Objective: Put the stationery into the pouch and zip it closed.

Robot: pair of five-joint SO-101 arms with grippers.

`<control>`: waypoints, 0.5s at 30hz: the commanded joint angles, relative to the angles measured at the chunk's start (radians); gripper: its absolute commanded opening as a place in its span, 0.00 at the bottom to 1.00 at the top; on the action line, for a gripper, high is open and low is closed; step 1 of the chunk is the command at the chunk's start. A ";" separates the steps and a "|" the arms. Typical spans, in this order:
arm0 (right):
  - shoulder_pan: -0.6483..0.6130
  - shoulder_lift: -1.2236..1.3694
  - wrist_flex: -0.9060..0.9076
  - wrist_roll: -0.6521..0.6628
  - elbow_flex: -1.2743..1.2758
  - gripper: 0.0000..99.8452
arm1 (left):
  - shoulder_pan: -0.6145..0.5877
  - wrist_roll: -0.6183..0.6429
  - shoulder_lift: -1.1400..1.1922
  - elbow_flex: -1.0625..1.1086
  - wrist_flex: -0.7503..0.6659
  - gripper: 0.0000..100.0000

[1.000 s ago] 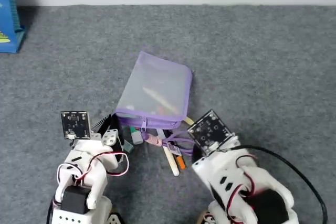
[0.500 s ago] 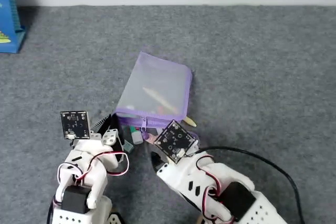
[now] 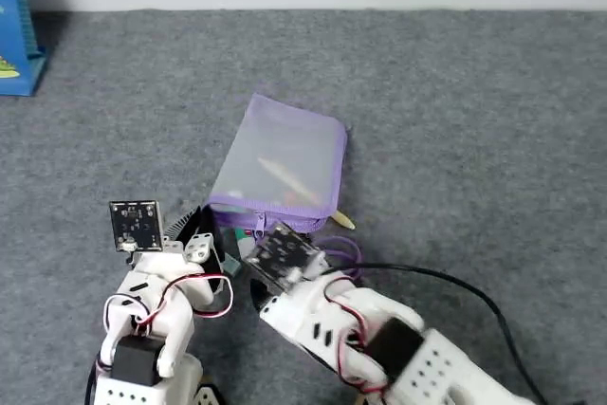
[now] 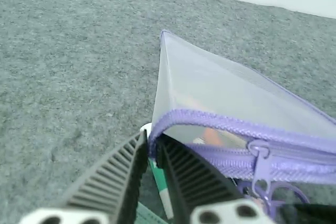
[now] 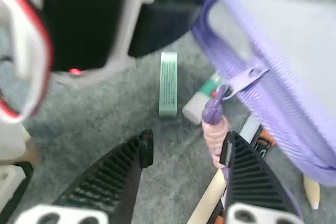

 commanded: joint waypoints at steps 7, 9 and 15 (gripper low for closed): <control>0.087 0.346 -0.226 -0.011 -0.140 0.20 | 0.003 0.012 -0.015 -0.008 -0.003 0.01; 0.114 0.389 -0.266 -0.009 -0.140 0.15 | 0.003 0.012 -0.015 -0.008 -0.003 0.01; 0.197 0.410 -0.297 -0.003 -0.140 0.02 | 0.000 0.012 -0.015 -0.008 -0.003 0.01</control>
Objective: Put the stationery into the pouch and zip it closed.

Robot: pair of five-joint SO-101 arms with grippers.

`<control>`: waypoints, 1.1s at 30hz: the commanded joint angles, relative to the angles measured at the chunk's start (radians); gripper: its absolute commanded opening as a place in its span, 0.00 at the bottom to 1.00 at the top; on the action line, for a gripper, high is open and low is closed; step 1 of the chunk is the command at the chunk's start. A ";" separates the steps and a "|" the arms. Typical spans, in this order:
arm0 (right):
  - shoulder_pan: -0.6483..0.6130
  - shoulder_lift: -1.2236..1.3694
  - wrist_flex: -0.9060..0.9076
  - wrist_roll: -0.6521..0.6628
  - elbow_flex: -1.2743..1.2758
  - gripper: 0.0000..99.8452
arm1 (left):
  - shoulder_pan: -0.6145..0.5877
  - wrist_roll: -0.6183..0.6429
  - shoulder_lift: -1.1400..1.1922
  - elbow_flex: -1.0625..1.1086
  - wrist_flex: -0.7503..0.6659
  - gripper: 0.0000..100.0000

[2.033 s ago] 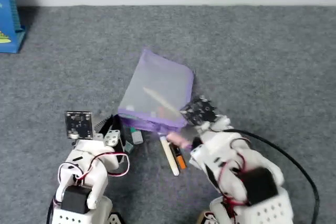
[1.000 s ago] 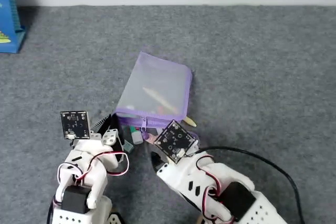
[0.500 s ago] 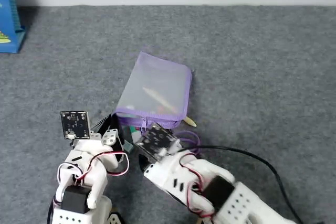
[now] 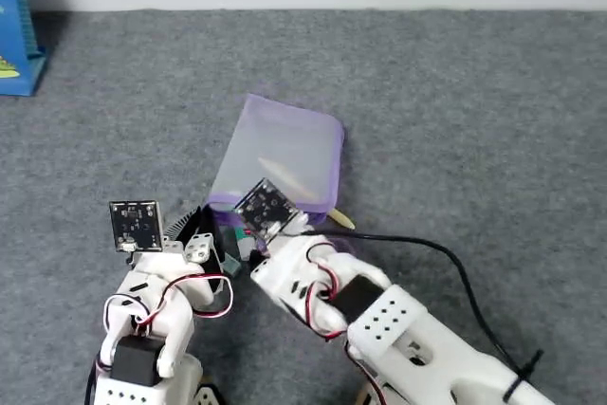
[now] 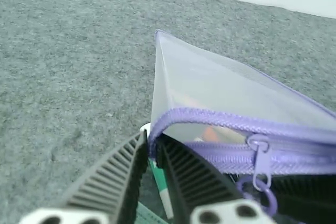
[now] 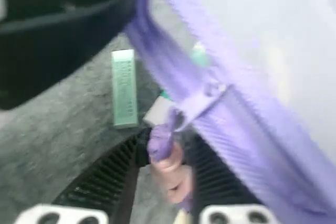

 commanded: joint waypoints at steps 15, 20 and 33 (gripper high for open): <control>0.329 -0.516 0.458 0.216 -0.061 0.01 | -0.005 0.012 -0.015 -0.008 -0.003 0.01; 0.374 -0.650 0.542 0.259 -0.061 0.01 | -0.005 0.012 -0.015 -0.008 -0.003 0.01; 0.447 -0.716 0.582 0.288 -0.061 0.01 | -0.005 0.012 -0.015 -0.008 0.023 0.01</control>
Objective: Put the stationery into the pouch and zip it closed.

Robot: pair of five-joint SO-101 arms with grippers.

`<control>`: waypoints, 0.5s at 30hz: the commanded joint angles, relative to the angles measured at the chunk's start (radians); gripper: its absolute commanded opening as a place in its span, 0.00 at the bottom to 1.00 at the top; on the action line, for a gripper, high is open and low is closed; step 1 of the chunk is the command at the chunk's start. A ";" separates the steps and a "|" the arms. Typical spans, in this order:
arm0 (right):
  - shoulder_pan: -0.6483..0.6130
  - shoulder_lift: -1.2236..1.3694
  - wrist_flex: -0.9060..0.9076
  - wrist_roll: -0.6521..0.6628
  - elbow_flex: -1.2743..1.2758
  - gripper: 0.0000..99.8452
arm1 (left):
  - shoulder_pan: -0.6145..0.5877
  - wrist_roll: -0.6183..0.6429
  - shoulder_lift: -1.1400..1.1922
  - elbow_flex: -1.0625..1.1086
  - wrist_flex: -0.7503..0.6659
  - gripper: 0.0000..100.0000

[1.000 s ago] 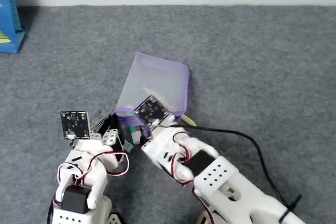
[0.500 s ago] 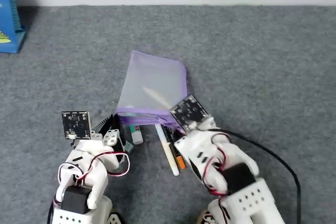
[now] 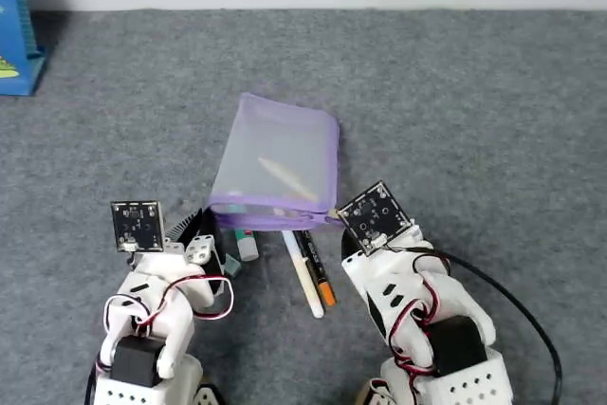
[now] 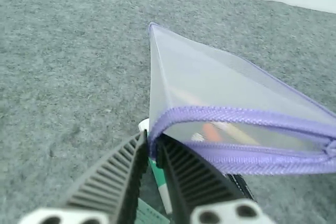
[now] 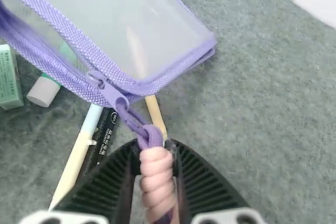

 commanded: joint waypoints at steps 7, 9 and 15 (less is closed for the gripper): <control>-0.067 -0.022 0.031 -0.046 -0.120 0.01 | 0.044 0.008 -0.015 0.035 0.000 0.03; -0.117 -0.022 0.071 -0.075 -0.176 0.01 | 0.063 0.008 -0.015 0.039 0.003 0.08; -0.254 -0.022 0.160 -0.121 -0.292 0.01 | 0.063 0.012 -0.015 0.041 0.005 0.22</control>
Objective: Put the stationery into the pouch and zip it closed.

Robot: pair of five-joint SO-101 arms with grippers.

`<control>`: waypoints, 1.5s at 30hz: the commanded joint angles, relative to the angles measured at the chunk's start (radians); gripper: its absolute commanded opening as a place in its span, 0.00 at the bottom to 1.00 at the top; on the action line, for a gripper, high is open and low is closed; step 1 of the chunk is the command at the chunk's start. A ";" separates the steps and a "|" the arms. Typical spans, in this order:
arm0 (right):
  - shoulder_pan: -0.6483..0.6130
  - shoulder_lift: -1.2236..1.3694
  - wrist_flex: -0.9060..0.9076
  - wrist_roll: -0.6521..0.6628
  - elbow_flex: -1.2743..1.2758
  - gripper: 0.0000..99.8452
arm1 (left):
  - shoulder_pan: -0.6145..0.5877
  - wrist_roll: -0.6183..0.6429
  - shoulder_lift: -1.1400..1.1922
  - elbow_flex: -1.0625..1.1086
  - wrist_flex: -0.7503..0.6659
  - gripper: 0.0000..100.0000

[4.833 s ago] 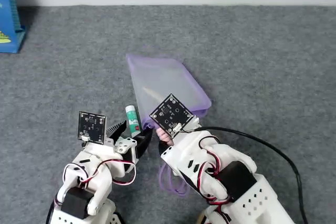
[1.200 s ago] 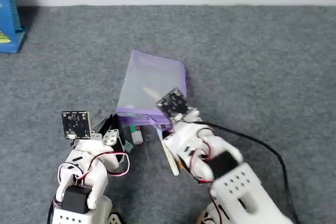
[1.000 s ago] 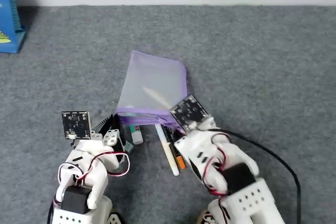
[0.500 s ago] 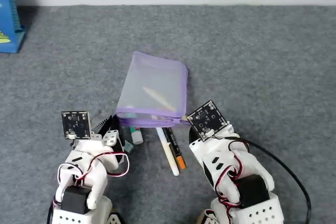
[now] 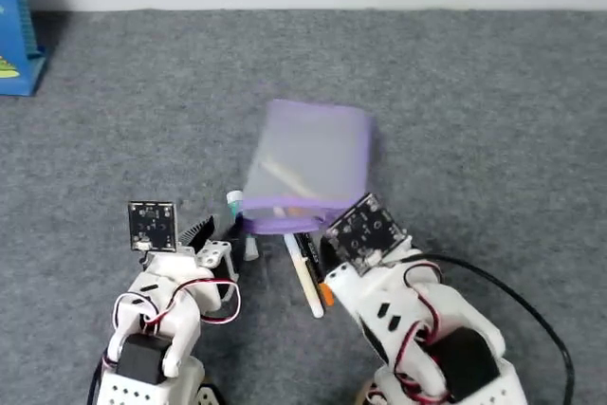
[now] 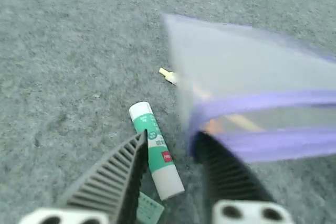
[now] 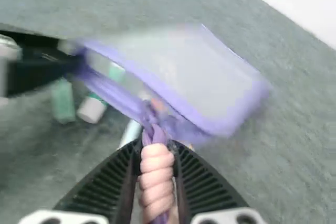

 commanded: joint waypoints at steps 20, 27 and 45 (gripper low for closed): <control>-0.114 -0.021 0.110 -0.032 -0.132 0.01 | 0.133 0.006 -0.015 -0.042 -0.002 0.26; -0.119 -0.022 0.211 -0.026 -0.210 0.01 | 0.074 0.008 -0.015 -0.027 -0.002 0.28; -0.124 -0.022 0.312 -0.023 -0.264 0.01 | 0.015 0.012 -0.015 -0.067 0.005 0.29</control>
